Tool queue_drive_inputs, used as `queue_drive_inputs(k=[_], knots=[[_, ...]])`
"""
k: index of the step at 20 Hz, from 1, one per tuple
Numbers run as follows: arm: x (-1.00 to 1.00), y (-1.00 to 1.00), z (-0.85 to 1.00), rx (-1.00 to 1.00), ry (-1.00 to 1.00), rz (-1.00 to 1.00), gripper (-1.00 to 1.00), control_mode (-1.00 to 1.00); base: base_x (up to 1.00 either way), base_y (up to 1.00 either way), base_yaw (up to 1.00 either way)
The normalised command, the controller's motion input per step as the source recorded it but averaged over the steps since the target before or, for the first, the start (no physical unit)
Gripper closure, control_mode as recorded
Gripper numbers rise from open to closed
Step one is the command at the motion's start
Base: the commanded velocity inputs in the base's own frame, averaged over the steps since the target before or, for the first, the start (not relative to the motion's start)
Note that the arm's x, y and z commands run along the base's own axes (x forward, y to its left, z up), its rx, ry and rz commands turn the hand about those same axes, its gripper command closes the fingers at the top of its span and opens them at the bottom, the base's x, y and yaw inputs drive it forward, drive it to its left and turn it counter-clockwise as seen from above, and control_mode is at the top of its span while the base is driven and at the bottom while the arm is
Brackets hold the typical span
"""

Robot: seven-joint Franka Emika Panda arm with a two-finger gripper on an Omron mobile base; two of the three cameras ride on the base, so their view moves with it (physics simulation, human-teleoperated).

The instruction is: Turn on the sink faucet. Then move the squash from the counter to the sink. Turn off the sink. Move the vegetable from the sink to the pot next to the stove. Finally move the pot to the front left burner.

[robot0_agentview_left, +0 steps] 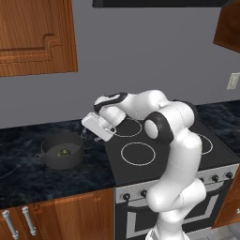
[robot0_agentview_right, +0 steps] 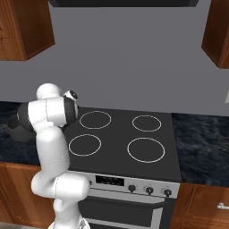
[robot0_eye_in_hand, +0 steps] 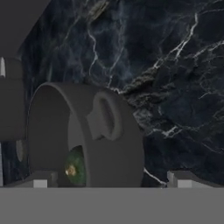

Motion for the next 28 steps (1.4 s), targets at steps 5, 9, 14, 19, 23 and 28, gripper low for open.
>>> queue_drive_inputs(k=[5,9,14,19,23,28], knots=[[0.15,0.2,-0.15,0.03,0.0,0.09,-1.0,-1.0,0.0,0.0,0.0],[0.12,0.21,-0.16,0.03,0.0,0.09,-1.0,-1.0,0.0,0.0,0.0],[0.04,0.19,-0.13,0.04,0.0,0.1,-1.0,-1.0,0.0,0.0,0.0],[0.0,0.19,-0.08,0.04,0.0,0.12,-1.0,-1.0,0.0,0.0,0.0],[0.01,0.21,-0.22,0.0,0.0,0.1,-1.0,-1.0,0.0,0.0,0.0],[0.01,0.21,-0.19,0.0,-0.01,0.08,-1.0,-1.0,0.0,0.0,0.0]])
